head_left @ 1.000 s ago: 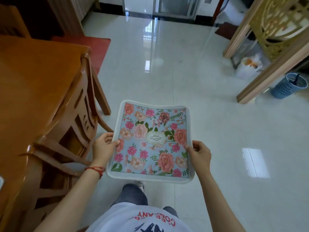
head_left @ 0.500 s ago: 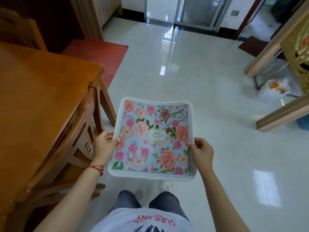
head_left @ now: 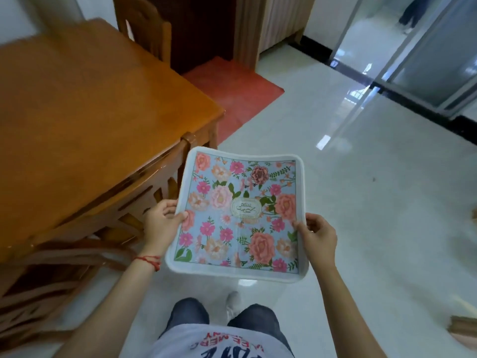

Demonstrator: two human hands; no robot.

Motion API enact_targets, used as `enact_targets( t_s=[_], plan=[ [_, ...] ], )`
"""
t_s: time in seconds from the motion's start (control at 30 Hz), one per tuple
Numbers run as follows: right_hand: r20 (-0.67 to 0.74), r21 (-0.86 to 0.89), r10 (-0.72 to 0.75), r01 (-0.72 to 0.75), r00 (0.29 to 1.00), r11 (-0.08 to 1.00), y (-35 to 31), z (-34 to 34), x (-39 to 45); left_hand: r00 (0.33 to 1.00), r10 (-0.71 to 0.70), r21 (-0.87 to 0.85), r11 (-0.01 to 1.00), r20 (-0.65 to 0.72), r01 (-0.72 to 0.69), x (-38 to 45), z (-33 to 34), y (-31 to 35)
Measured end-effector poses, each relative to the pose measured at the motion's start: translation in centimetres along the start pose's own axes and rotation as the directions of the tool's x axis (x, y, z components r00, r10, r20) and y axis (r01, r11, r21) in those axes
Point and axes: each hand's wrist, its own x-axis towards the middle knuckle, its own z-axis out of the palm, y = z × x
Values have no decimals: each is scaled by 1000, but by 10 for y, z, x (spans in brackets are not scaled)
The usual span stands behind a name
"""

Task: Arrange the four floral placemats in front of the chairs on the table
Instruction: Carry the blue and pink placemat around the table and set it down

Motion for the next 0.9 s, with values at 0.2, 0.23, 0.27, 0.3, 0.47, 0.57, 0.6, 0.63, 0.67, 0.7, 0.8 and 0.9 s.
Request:
enact_targets(
  t_s=[0.2, 0.23, 0.27, 0.3, 0.47, 0.57, 0.6, 0.63, 0.67, 0.7, 0.8, 0.9],
  plan=[
    [130, -27, -87, 91, 988, 995, -17, 5, 33, 983, -35, -71, 997, -182, 23, -20, -5, 6],
    [154, -25, -97, 102, 983, 995, -20, 6, 36, 977, -43, -83, 996, -207, 26, -23, -6, 7],
    [177, -23, -110, 116, 978, 993, -23, 7, 39, 972, -49, -97, 995, -231, 28, -26, -8, 7],
    [199, -19, -129, 135, 972, 991, -26, 8, 41, 966, -55, -111, 993, -251, 28, -28, -11, 6],
    [301, 4, -198, 206, 933, 978, -46, 19, 49, 936, -82, -167, 986, -342, 25, -42, -27, 2],
    [349, 29, -237, 242, 907, 970, -61, 33, 51, 908, -91, -201, 980, -409, 7, -48, -39, 3],
    [362, 36, -251, 255, 898, 966, -66, 38, 51, 899, -96, -210, 978, -428, 5, -50, -44, 3],
    [376, 43, -265, 270, 888, 962, -71, 45, 51, 889, -103, -220, 975, -446, 3, -51, -50, 3],
    [389, 49, -279, 282, 878, 958, -75, 52, 52, 880, -108, -229, 973, -463, -1, -51, -56, 3],
    [403, 54, -291, 295, 868, 954, -80, 60, 52, 872, -110, -235, 972, -477, -7, -50, -63, 2],
    [443, 72, -317, 319, 839, 945, -96, 85, 54, 852, -108, -242, 970, -512, -23, -46, -83, 1],
    [468, 87, -347, 348, 813, 933, -115, 113, 55, 835, -107, -258, 965, -540, -43, -34, -105, 1]
  ],
)
